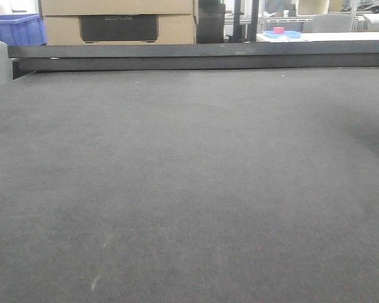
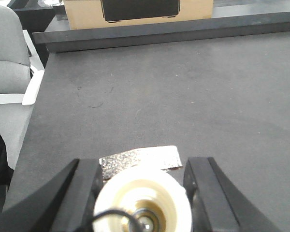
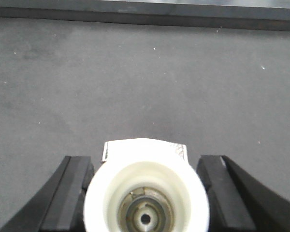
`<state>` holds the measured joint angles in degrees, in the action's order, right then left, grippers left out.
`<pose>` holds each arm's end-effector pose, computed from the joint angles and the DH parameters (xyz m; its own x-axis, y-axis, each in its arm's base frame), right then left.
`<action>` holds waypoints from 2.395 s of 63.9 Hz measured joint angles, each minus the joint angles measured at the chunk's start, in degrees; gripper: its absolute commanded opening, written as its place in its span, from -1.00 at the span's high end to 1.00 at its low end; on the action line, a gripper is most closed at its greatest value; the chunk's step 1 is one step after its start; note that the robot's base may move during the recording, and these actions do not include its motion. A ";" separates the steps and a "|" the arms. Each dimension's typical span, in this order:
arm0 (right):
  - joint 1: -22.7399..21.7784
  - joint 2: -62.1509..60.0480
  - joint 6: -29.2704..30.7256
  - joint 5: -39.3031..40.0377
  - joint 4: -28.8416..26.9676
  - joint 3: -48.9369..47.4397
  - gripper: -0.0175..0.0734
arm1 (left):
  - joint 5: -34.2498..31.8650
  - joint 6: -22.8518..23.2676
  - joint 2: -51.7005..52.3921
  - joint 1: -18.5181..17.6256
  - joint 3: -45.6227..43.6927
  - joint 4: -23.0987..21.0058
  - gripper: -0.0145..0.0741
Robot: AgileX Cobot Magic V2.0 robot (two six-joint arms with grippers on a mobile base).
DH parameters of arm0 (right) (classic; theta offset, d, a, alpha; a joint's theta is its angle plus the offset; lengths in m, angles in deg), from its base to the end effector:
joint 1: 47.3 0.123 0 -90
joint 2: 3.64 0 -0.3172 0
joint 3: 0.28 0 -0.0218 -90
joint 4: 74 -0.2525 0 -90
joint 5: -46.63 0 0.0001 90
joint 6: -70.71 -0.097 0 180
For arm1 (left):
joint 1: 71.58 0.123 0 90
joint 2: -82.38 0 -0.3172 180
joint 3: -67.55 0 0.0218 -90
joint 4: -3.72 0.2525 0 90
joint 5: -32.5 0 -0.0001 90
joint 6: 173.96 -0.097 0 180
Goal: Place valve from conveyor to right shelf box
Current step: 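Drive the base away from the conveyor toward the shelf of blue bins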
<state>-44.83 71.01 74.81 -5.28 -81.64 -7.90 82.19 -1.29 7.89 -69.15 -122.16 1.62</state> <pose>0.2239 0.0198 0.5011 -0.4811 -0.0098 -0.8766 -0.1293 0.9898 0.0599 0.2225 0.0067 0.5157 -0.4131 0.0866 -0.9066 0.0261 0.9962 0.0832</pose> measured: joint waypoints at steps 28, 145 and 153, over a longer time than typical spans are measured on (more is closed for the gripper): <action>0.00 0.00 0.00 0.03 -0.11 0.00 0.97 | -0.24 0.00 0.00 0.00 0.00 0.36 0.92; 0.00 0.00 0.00 0.03 -0.02 0.00 0.97 | -0.33 0.11 0.00 0.00 0.00 0.23 0.92; 0.00 0.00 0.00 0.03 -0.02 0.00 0.97 | -0.33 0.11 0.00 0.00 0.00 0.23 0.92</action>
<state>-44.83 71.01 74.81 -5.25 -81.67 -7.90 81.87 -1.18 7.89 -69.15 -122.16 1.85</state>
